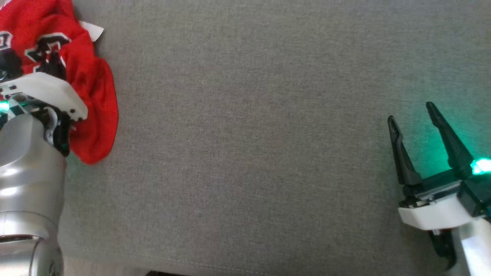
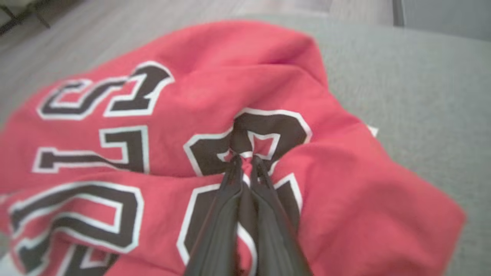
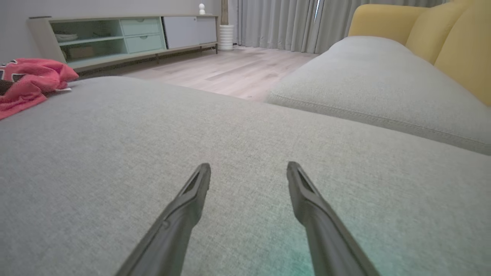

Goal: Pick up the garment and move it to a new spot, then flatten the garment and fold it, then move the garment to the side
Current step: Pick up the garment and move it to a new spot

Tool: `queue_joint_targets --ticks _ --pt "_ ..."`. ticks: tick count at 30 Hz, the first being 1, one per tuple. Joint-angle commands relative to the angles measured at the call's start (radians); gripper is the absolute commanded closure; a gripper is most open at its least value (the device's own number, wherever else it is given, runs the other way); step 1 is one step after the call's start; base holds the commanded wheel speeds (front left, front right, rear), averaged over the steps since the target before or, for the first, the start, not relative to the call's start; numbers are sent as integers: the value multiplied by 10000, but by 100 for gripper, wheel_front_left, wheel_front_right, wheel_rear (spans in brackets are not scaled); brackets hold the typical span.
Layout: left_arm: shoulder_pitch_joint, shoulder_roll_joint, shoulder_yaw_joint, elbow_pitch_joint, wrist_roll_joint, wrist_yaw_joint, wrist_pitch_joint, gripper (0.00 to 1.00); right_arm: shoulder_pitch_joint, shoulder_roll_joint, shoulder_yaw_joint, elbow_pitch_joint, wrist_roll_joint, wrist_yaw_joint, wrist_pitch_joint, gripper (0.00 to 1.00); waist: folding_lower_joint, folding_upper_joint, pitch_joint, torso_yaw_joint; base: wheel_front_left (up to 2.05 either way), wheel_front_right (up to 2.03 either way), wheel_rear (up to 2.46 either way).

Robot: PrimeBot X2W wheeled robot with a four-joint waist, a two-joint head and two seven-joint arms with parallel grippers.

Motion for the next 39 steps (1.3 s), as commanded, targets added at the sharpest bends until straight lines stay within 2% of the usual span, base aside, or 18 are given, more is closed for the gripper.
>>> queue_joint_targets --ticks 1,7,12,20,26,33,37,39 --pt "-124 767 48 -271 69 -21 -383 100 44 83 254 -237 -11 -7 -109 0 -2 1 -374 -206 0 0 0" --pt "-430 1211 -440 -631 282 -57 -1461 100 116 767 401 13 117 -7 -109 0 -2 1 -1623 -861 0 0 0" --pt "-486 1395 -1213 -1440 284 -65 -1724 100 259 1330 619 215 229 -7 -109 0 -2 1 -2691 -1647 0 0 0" --pt "-244 1347 -2713 -3569 -378 -67 -1144 100 775 1817 697 324 343 -7 -109 0 -2 1 -4030 -2802 0 0 0" --pt "214 1186 -3354 -4903 -810 -68 -573 100 1044 1953 705 272 371 -7 -109 0 -2 1 -4582 -3463 0 0 0" --pt "1407 481 -4274 -5843 -944 -68 -12 100 1158 2056 641 100 411 -7 -109 0 -2 1 -4629 -3935 0 0 0" --pt "2440 -397 -4753 -5678 -1307 -68 45 100 1115 2088 617 -25 441 -7 -109 0 -2 1 -4338 -4012 0 0 0" --pt "3243 -1074 -5042 -5314 -1576 -68 -231 100 1024 2103 569 -111 494 -7 -109 0 -2 1 -3990 -4016 0 0 0"
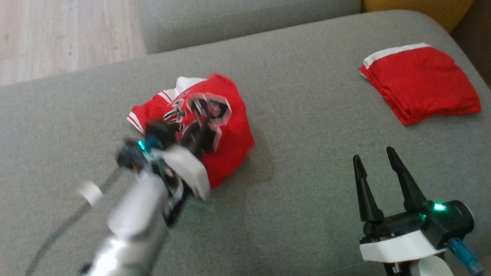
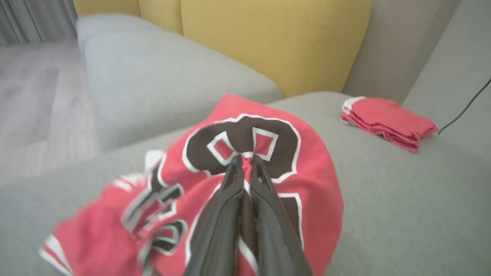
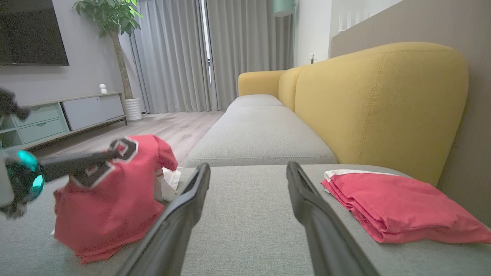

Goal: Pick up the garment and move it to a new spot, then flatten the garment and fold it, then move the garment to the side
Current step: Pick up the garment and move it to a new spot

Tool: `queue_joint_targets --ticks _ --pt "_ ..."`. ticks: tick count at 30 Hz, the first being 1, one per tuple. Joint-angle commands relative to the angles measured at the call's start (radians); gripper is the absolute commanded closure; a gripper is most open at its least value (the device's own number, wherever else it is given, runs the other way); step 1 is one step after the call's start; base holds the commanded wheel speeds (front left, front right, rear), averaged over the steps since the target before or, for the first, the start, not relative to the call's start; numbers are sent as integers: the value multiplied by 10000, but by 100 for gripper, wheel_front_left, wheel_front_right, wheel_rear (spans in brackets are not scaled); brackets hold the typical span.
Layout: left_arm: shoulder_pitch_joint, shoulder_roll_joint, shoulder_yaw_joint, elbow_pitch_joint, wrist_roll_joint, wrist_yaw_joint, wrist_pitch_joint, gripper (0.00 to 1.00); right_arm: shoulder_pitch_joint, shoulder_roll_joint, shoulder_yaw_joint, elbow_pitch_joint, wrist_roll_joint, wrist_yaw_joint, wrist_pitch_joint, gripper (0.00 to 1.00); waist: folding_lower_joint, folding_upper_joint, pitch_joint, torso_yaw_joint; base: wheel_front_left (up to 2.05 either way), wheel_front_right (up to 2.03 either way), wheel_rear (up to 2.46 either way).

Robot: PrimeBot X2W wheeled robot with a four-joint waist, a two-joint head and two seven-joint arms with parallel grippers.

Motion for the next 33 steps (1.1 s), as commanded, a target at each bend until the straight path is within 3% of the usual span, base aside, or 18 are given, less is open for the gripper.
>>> queue_joint_targets --ticks 1,5,6,7,12,15,18,24,33 --pt "-26 -11 84 -111 -210 18 -240 100 -417 -5 189 -392 100 -7 -107 0 -1 -1 321 15 0 0 0" --pt "724 -485 -630 408 -663 18 -857 100 -517 1 182 -370 216 -7 -107 0 -1 -1 650 151 0 0 0" --pt "824 -554 -752 516 -735 18 -1062 53 -531 1 155 -368 237 -7 -107 0 -1 -1 684 212 0 0 0" --pt "909 -614 -875 599 -828 18 -1269 0 -539 2 116 -354 245 -7 -107 0 -1 -1 693 295 0 0 0" --pt "1278 -720 -1515 29 -1482 24 -2190 0 -422 3 -53 -194 224 -7 -107 0 -1 -1 257 815 0 0 0" --pt "1676 -725 -1555 -730 -1664 425 -2359 0 -226 3 -150 -95 288 -7 -107 0 -1 -1 -295 1111 0 0 0" --pt "2292 -713 -1001 -1790 -1198 1102 -2379 0 77 4 -314 -15 412 -7 -107 0 -1 -1 -812 1407 0 0 0" --pt "4112 -111 552 -3595 72 2199 -2384 0 479 4 -686 110 634 -7 -107 0 -1 -1 -1367 1858 0 0 0" --pt "6496 92 2026 -5076 1071 2601 -2385 0 1093 4 -969 483 890 -7 -107 0 -1 -1 -1930 2297 0 0 0"
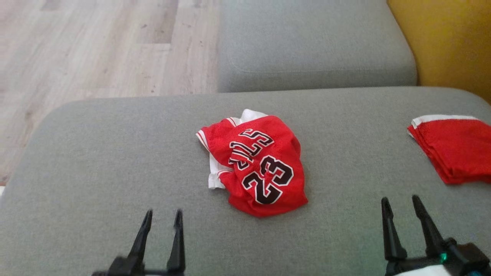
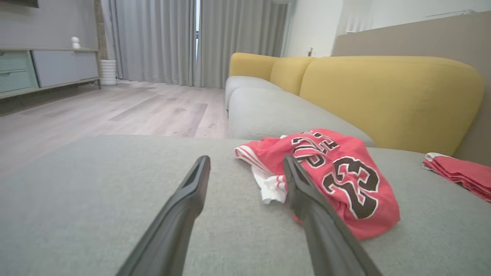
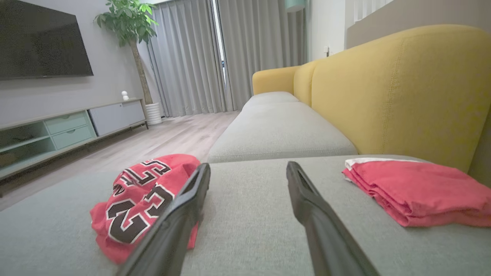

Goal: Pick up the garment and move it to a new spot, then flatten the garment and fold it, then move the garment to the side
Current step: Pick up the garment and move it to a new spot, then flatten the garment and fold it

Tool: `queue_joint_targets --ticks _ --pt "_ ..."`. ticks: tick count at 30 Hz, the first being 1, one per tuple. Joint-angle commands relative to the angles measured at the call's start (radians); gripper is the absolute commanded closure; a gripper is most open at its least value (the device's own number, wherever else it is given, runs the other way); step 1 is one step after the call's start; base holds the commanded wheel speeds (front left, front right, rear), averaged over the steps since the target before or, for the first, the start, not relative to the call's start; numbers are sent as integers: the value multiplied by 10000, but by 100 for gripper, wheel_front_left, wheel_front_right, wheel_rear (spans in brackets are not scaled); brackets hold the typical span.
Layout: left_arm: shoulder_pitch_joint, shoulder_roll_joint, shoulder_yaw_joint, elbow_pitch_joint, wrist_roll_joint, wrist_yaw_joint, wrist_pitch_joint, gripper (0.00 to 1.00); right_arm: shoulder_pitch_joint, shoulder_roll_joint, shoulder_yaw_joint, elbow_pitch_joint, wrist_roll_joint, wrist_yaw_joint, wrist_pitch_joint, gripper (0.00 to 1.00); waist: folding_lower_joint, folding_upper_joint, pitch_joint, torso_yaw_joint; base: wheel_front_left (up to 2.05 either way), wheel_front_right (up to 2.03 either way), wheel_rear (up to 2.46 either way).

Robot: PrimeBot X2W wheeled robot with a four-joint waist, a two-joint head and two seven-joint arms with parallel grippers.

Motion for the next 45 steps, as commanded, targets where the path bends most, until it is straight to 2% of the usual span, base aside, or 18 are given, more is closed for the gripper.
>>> queue_joint_targets --ticks 1,6,16,31,45 --pt "-203 -46 456 -380 58 33 -94 0 -266 -57 194 -280 71 -7 -109 0 2 -1 -153 118 0 0 0" --pt "1003 -271 931 -1046 588 -71 -94 0 -29 -57 127 -147 199 -7 -109 0 2 -1 -362 282 0 0 0" --pt "1306 -477 1342 -1423 1463 -361 -95 0 118 -57 94 -121 204 -7 -109 0 2 -1 -417 444 0 0 0" --pt "1398 -695 1736 -1341 1854 -699 -95 0 222 -57 107 -111 194 -7 -109 0 2 -1 -445 554 0 0 0" --pt "1331 -787 1826 -1021 1875 -843 -95 0 241 -57 172 -152 138 -7 -109 0 2 -1 -294 547 0 0 0"
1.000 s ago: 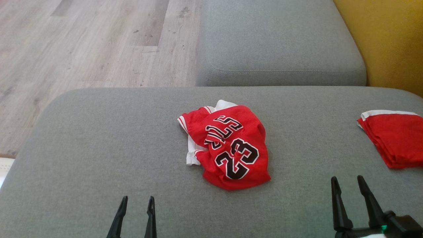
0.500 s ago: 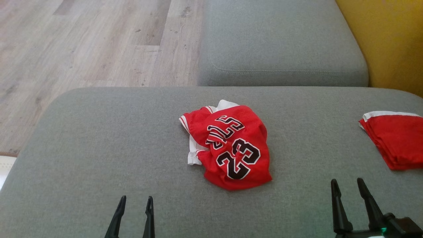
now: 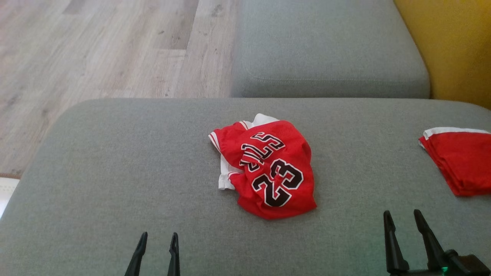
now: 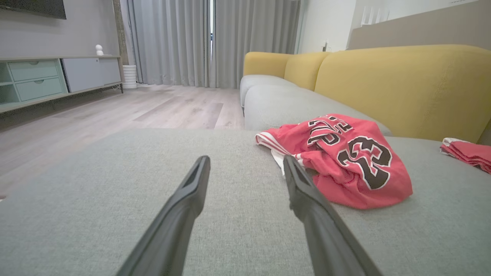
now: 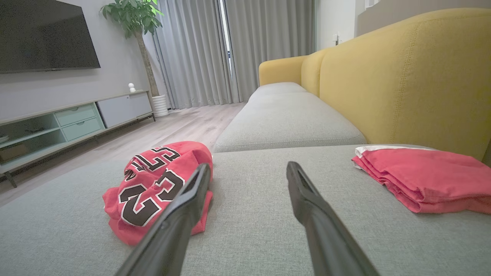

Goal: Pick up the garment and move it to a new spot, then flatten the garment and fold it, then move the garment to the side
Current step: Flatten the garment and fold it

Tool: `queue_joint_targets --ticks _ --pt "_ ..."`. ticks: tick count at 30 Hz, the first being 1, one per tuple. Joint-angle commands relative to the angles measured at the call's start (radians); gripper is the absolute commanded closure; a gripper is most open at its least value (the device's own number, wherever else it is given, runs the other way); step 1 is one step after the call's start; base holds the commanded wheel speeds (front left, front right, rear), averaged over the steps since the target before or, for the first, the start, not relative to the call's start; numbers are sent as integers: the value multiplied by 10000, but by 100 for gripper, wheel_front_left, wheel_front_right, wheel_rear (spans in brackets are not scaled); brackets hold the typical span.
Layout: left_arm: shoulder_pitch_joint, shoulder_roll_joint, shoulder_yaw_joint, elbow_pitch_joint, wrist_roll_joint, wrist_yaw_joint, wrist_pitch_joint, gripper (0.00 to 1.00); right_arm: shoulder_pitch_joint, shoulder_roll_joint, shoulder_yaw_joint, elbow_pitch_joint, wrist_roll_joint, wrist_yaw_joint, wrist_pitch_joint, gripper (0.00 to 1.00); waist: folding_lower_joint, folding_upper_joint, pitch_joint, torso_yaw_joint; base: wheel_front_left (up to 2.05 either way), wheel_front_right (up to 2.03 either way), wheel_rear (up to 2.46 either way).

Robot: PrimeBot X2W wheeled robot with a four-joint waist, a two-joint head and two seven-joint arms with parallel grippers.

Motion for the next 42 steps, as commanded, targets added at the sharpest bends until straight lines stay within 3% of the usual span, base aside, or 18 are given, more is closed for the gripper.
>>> queue_joint_targets --ticks 1,10,22,32,33,34,35,36,42 --pt "-511 -133 320 -166 62 -48 -95 0 -354 -82 240 -339 -54 -7 -109 0 0 0 101 -11 0 0 0" --pt "-2713 -160 -211 1720 -326 -669 -51 0 -706 -81 472 -429 -427 -7 -109 0 0 0 1119 -193 0 0 0" --pt "-7277 -168 -1534 4966 -1502 -1067 1306 0 -1971 -136 825 -686 -948 -7 -109 0 0 0 3198 -972 0 0 0" --pt "-7986 -169 -2435 7126 -2316 -1264 1884 0 -2320 -147 772 -680 -962 -7 -109 0 0 0 3472 -1396 0 0 0" --pt "-7962 -169 -2550 7228 -2398 -1287 1896 8 -2324 -145 767 -672 -962 -7 -109 0 0 0 3460 -1409 0 0 0" --pt "-7947 -169 -2656 7312 -2478 -1308 1883 56 -2332 -142 760 -668 -960 -7 -109 0 0 0 3449 -1420 0 0 0" --pt "-7953 -169 -2740 7373 -2542 -1321 1813 96 -2343 -138 754 -674 -954 -7 -109 0 0 0 3435 -1431 0 0 0" --pt "-7967 -169 -2834 7434 -2576 -1339 1733 100 -2354 -133 758 -682 -950 -7 -109 0 0 0 3416 -1444 0 0 0" --pt "-8413 -158 -3066 7439 -2411 -1177 1002 100 -2365 -111 778 -678 -924 -7 -109 0 0 0 3140 -1512 0 0 0"
